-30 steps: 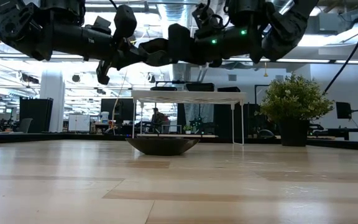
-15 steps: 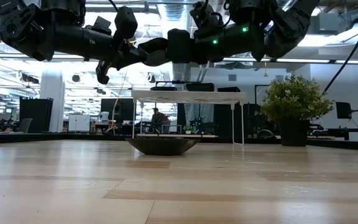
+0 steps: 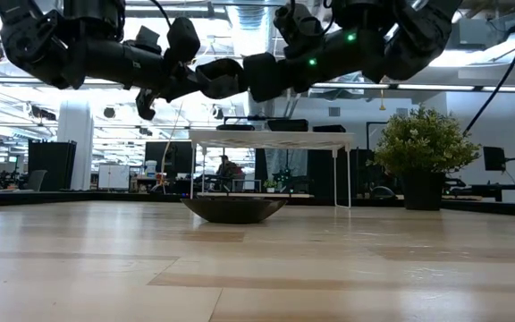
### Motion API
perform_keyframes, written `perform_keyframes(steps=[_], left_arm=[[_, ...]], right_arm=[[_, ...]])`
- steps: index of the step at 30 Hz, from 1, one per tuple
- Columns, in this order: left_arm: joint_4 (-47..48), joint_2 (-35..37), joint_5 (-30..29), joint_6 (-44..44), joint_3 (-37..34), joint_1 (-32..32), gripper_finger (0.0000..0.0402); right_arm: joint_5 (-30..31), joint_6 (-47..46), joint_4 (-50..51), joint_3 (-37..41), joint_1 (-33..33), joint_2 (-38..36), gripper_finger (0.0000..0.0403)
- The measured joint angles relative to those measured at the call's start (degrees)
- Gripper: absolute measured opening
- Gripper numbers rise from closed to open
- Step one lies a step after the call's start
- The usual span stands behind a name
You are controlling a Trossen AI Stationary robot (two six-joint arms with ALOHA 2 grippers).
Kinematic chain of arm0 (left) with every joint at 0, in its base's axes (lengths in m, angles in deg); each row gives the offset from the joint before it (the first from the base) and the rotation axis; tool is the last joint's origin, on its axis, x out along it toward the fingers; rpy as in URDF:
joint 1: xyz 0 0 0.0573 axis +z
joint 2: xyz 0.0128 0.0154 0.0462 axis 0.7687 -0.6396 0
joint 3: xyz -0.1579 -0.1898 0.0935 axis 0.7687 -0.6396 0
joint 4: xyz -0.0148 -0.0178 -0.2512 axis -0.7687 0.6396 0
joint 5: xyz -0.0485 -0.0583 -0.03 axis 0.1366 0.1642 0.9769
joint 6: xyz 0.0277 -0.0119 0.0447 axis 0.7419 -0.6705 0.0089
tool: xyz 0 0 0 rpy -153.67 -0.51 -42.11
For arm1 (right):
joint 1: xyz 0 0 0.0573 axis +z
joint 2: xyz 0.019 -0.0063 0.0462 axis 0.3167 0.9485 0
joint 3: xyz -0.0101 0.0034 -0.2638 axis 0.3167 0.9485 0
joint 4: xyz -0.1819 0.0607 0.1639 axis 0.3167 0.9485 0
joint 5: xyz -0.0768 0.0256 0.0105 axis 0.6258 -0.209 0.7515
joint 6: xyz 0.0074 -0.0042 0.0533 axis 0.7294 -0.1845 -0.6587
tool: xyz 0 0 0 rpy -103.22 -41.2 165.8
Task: Pick & Place Mini shaped plates
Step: Stack the black leaf-shaped plate on top of the black leaf-shaped plate on the shelf
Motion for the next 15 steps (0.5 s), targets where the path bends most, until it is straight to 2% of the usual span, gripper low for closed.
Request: perform_keyframes(steps=[4, 10, 15], left_arm=[[-0.09, 2.75, -0.02, 3.88, 0.00, 0.88, 0.0016], [1.47, 9.76, -0.03, 11.18, 0.00, 1.25, 0.0011], [11.75, 16.26, -0.03, 11.90, 0.86, 2.19, 0.0008]], right_arm=[[5.57, 4.74, -0.89, 0.00, 1.13, -0.03, 0.0156], [10.36, 13.42, 0.32, 0.00, 3.05, -0.42, 0.0128], [10.22, 12.43, 10.25, 0.13, 4.41, -1.57, 0.0081]])
